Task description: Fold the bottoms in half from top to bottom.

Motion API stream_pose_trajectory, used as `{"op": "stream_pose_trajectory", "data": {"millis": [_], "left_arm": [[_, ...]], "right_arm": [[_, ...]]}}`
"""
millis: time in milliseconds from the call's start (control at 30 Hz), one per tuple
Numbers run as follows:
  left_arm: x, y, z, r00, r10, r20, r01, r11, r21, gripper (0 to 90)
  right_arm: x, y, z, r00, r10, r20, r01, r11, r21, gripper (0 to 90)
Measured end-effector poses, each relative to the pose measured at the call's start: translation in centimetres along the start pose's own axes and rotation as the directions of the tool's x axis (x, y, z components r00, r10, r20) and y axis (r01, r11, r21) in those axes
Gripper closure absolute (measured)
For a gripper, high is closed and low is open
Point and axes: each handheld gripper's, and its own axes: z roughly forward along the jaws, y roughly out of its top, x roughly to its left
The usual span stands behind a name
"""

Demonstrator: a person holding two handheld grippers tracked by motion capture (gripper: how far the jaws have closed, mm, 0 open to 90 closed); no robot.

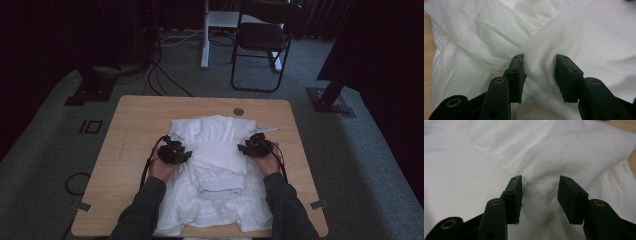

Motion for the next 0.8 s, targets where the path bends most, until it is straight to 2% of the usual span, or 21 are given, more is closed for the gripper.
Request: {"op": "stream_pose_trajectory", "data": {"millis": [33, 67, 100, 167, 267, 333, 433, 533, 600, 633, 700, 800], "left_arm": [[0.1, -0.1, 0.6, 1.0000, 0.008, -0.004, -0.008, 0.9999, 0.010, 60.0], [0.1, -0.2, 1.0, 0.9996, 0.025, -0.012, -0.025, 0.9994, 0.024, 60.0], [0.4, -0.3, 1.5, 0.9998, 0.017, -0.004, -0.017, 0.9997, 0.014, 60.4], [0.6, -0.3, 1.5, 1.0000, 0.008, 0.001, -0.008, 0.9999, 0.010, 60.7], [0.7, -0.5, 1.4, 0.9999, 0.016, 0.004, -0.016, 0.9998, 0.007, 61.1], [0.6, -0.7, 1.2, 0.9999, 0.010, 0.004, -0.010, 0.9999, 0.009, 61.4], [0.3, -1.1, 0.9, 0.9998, 0.013, 0.015, -0.014, 0.9998, 0.012, 61.6], [-0.2, -1.8, 0.2, 0.9991, 0.031, 0.029, -0.031, 0.9993, 0.022, 61.7], [-0.7, -2.3, -0.3, 0.9983, 0.038, 0.043, -0.039, 0.9989, 0.025, 61.7], [-1.0, -2.7, -0.8, 0.9966, 0.043, 0.071, -0.045, 0.9986, 0.028, 61.7], [-0.9, -2.8, -1.1, 0.9953, 0.044, 0.086, -0.046, 0.9986, 0.026, 61.3], [-0.4, -2.3, -2.4, 0.9951, 0.019, 0.097, -0.016, 0.9994, -0.031, 58.9]], "right_arm": [[-0.2, -0.2, 1.1, 1.0000, 0.006, -0.002, -0.006, 0.999, 0.038, 54.6], [-0.2, -0.2, 1.1, 1.0000, 0.006, -0.002, -0.006, 0.999, 0.038, 54.6], [0.0, -0.6, 1.7, 0.9999, 0.011, 0.006, -0.011, 0.998, 0.060, 56.4], [0.2, -0.8, 1.8, 0.9998, 0.017, 0.009, -0.017, 0.998, 0.063, 57.1], [0.5, -1.2, 1.6, 0.9997, 0.014, 0.019, -0.016, 0.997, 0.069, 60.1], [0.8, -1.8, 1.1, 0.9994, 0.030, 0.017, -0.032, 0.997, 0.076, 63.0], [1.2, -2.4, 0.5, 0.9995, 0.030, 0.010, -0.031, 0.997, 0.076, 63.9], [1.8, -3.4, -0.4, 0.9996, 0.029, -0.007, -0.028, 0.996, 0.084, 65.3], [2.1, -4.1, -1.1, 0.9993, 0.030, -0.020, -0.028, 0.996, 0.089, 66.4], [2.4, -4.8, -1.8, 0.9990, 0.030, -0.033, -0.027, 0.995, 0.092, 67.6], [2.5, -5.3, -2.3, 0.9985, 0.026, -0.049, -0.021, 0.994, 0.103, 68.1], [2.3, -5.3, -2.7, 0.9983, 0.020, -0.054, -0.014, 0.994, 0.112, 67.8]]}}
